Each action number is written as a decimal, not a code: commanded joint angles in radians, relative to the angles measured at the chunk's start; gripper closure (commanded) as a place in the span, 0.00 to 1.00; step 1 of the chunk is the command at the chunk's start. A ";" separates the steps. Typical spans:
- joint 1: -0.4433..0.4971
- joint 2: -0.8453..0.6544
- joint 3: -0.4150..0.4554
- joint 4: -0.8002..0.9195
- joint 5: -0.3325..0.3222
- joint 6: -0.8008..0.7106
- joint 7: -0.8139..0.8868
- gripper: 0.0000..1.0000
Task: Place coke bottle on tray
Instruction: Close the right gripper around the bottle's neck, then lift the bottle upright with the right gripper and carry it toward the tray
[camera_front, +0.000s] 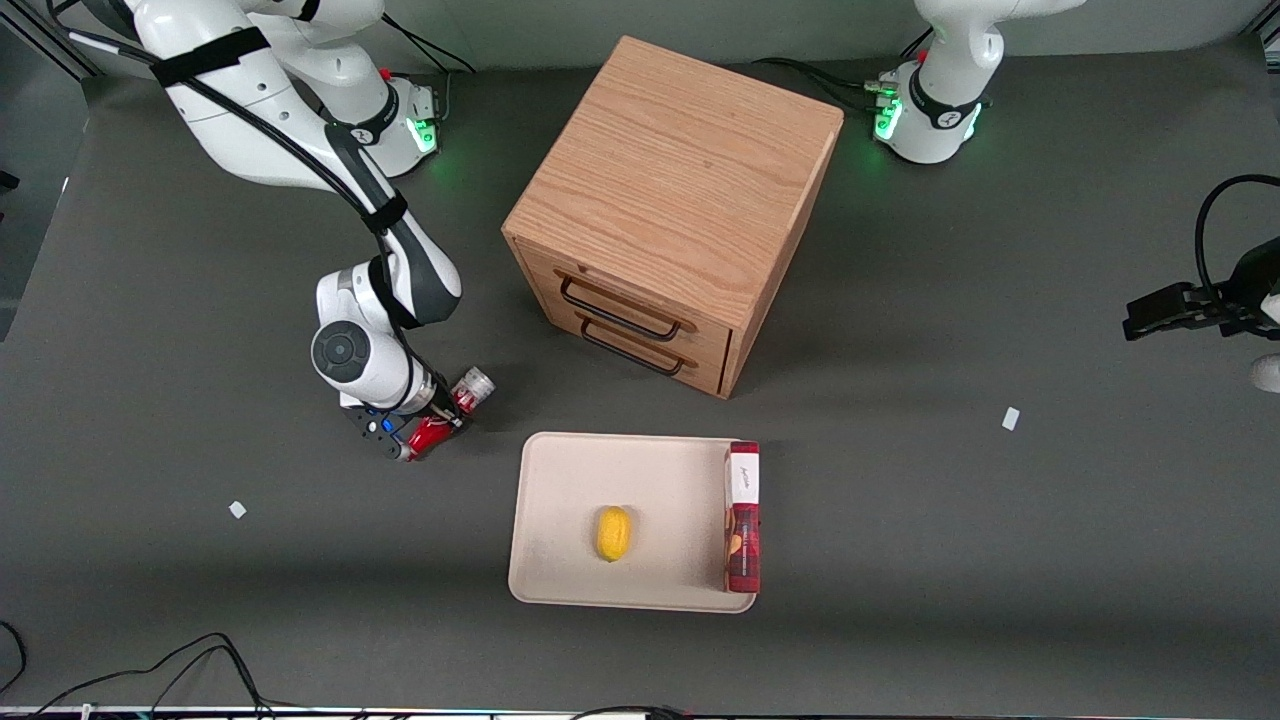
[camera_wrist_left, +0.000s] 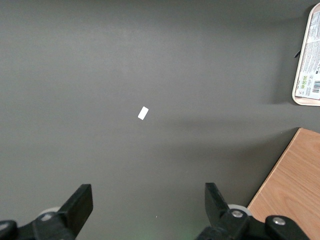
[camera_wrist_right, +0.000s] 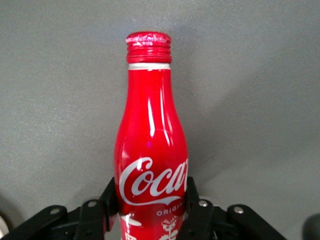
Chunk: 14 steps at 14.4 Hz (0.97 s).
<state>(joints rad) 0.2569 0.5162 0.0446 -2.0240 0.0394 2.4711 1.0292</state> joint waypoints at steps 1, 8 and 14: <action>0.004 -0.021 -0.002 0.045 0.002 -0.065 0.014 1.00; -0.011 -0.085 -0.005 0.299 -0.032 -0.458 -0.060 1.00; -0.024 -0.050 -0.011 0.641 -0.032 -0.713 -0.302 1.00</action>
<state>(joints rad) 0.2350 0.4286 0.0329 -1.5186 0.0200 1.8374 0.8169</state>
